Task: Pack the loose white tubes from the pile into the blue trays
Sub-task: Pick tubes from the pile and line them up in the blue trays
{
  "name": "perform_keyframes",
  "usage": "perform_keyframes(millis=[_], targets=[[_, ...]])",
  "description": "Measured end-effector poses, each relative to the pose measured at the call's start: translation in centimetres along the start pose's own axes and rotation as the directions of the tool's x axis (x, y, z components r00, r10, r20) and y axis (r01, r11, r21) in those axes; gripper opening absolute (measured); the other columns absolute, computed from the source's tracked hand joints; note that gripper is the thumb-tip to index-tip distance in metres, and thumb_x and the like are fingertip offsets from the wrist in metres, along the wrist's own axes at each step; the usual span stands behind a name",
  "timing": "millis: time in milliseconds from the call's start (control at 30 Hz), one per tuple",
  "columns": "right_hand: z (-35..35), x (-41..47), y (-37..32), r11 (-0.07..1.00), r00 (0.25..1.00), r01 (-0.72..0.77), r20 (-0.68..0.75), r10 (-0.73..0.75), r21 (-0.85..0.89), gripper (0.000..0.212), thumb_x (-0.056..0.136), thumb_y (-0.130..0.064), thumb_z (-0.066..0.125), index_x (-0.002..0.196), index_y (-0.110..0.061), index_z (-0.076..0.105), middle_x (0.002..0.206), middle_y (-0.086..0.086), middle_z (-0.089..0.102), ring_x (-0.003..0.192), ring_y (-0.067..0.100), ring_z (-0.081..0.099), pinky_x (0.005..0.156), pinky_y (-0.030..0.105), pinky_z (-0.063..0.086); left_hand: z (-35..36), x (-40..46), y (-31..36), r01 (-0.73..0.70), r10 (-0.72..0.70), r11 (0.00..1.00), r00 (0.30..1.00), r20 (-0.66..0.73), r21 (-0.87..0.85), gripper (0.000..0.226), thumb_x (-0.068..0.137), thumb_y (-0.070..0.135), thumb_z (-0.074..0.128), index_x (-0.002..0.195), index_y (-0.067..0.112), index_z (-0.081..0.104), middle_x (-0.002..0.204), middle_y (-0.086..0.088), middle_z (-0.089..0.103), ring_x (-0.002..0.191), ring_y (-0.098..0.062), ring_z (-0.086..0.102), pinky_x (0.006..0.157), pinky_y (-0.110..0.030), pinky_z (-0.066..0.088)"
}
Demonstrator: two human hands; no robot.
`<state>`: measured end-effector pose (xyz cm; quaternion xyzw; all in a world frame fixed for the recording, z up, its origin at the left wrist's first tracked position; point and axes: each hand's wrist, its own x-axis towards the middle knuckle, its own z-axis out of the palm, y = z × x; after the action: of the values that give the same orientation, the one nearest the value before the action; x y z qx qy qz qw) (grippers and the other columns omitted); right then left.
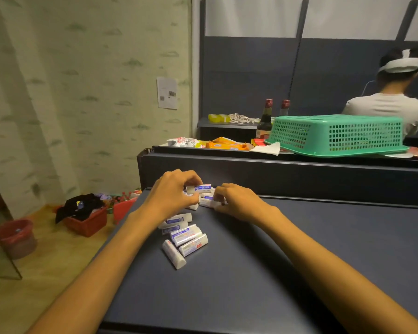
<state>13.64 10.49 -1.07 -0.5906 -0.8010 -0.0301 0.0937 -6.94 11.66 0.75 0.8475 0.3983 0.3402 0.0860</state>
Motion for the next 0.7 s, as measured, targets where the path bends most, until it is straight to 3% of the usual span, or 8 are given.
perform_keyframes(millis=[133,300,400,500,633,700], targets=[[0.4,-0.2,0.3,0.994,0.995,-0.092,0.037,0.090,0.055,0.032,0.090,-0.046,0.060,0.107,-0.019,0.055,0.109,0.005,0.063,0.088,0.022,0.060,0.078,0.041,0.055,0.2,0.0,-0.3,0.000,0.000,1.000,1.000,0.019,-0.004,0.028,0.077,0.018,0.076,0.104,0.023,0.068,0.097,0.003,0.063,0.088,-0.010,0.061,0.083,-0.032,0.055],[-0.1,-1.2,1.3,0.949,0.990,-0.137,0.006,0.141,0.282,0.030,0.085,-0.026,0.073,0.112,-0.019,0.062,0.111,0.003,0.060,0.087,0.014,0.057,0.071,0.020,0.049,0.4,-0.1,-0.1,-0.014,0.014,1.000,1.000,0.021,-0.001,0.027,0.079,0.022,0.075,0.105,0.024,0.067,0.097,0.005,0.061,0.087,-0.008,0.059,0.082,-0.028,0.054],[-0.6,-2.4,2.1,0.913,0.987,-0.145,-0.010,0.161,0.381,0.028,0.084,-0.020,0.073,0.111,-0.019,0.066,0.109,0.000,0.057,0.090,0.015,0.057,0.073,0.018,0.046,0.5,-0.1,0.2,-0.020,0.020,1.000,1.000,0.017,-0.011,0.028,0.079,0.021,0.075,0.105,0.023,0.067,0.096,0.007,0.060,0.087,-0.009,0.059,0.082,-0.027,0.053],[-0.9,-3.4,3.1,0.846,0.980,-0.160,-0.019,0.197,0.508,0.023,0.081,-0.023,0.076,0.103,-0.024,0.069,0.100,0.000,0.065,0.082,0.015,0.060,0.068,0.018,0.048,0.7,0.0,0.3,-0.026,0.026,1.000,1.000,0.012,-0.014,0.027,0.078,0.021,0.076,0.104,0.024,0.067,0.095,0.006,0.061,0.084,-0.008,0.058,0.079,-0.025,0.052],[-1.2,-4.5,4.0,0.739,0.979,-0.147,-0.011,0.205,0.658,0.019,0.081,-0.027,0.077,0.099,-0.025,0.071,0.096,-0.001,0.072,0.087,0.018,0.067,0.077,0.029,0.055,1.2,-0.1,0.6,-0.034,0.034,0.999,0.999,0.008,-0.022,0.027,0.078,0.021,0.075,0.104,0.023,0.068,0.096,0.005,0.064,0.084,-0.008,0.058,0.079,-0.026,0.053],[-1.5,-5.1,4.0,0.656,0.976,-0.127,-0.023,0.215,0.744,0.020,0.082,-0.023,0.076,0.101,-0.020,0.072,0.096,-0.001,0.072,0.084,0.011,0.067,0.075,0.025,0.056,1.4,0.0,0.8,-0.033,0.033,0.999,0.999,0.007,-0.041,0.027,0.078,0.020,0.075,0.104,0.023,0.068,0.096,0.004,0.064,0.086,-0.010,0.060,0.079,-0.029,0.055]])
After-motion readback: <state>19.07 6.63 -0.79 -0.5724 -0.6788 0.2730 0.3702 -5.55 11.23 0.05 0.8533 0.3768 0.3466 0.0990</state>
